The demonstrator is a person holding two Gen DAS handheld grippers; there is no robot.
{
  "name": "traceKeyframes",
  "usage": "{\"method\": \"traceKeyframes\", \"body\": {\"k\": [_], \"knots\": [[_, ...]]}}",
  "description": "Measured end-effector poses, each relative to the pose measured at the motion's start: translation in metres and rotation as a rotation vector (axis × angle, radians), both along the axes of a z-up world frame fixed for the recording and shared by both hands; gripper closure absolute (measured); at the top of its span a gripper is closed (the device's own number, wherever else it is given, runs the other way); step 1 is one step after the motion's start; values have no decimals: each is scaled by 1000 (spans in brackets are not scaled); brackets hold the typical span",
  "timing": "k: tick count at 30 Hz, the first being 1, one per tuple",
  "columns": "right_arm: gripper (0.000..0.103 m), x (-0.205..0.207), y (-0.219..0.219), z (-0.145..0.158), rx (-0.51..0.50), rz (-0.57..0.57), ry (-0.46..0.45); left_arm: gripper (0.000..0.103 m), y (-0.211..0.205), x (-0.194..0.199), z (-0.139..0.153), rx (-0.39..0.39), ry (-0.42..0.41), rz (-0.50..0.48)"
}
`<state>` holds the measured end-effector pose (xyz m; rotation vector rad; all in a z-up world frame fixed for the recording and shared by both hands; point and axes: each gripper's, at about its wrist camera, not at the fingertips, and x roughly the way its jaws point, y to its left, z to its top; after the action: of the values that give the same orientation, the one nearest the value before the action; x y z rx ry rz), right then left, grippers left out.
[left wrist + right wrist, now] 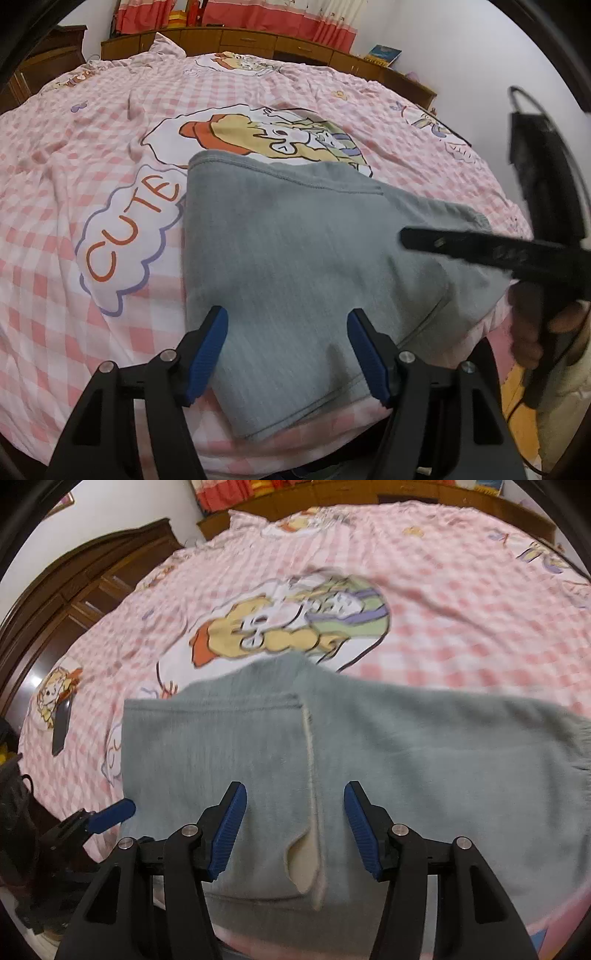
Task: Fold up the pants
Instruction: 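Pinch the seam edge of the pants with the right gripper, then lift the pinched seam edge with the right gripper and fold it over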
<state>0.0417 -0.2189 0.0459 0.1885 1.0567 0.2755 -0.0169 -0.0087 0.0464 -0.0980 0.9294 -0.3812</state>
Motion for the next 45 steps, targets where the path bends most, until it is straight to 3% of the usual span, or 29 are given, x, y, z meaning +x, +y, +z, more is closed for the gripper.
{"method": "traceKeyframes", "body": {"k": [9, 10, 11, 12, 15, 18, 23, 26, 31, 40, 45], "knots": [[55, 5, 15, -14, -44, 23, -23, 33, 15, -1, 4, -54, -7, 15], [59, 4, 15, -13, -39, 32, -29, 33, 15, -1, 4, -51, -9, 16], [75, 3, 15, -11, -14, 45, -31, 33, 15, -2, 5, -48, -11, 16], [80, 1, 14, -9, 7, 54, -30, 33, 15, -3, 5, -46, -13, 17], [80, -3, 14, -1, 8, 78, -50, 33, 17, -2, 4, -47, -11, 28], [80, 2, 13, -8, -31, 62, -19, 33, 18, -1, 3, -45, -7, 32], [80, 7, 13, -15, -11, 57, -15, 33, 22, -1, 4, -27, -13, 51], [97, 5, 16, -10, -20, 72, -37, 33, 31, 1, 5, -52, 2, 79], [98, -7, 17, 27, -23, 59, -100, 33, 45, -4, 15, -64, -19, 101], [99, -49, 6, 141, 0, 20, -349, 33, 57, -15, 32, -108, -52, 137], [99, -66, -11, 176, -29, -60, -411, 33, 54, -25, 40, -102, -67, 135]]}}
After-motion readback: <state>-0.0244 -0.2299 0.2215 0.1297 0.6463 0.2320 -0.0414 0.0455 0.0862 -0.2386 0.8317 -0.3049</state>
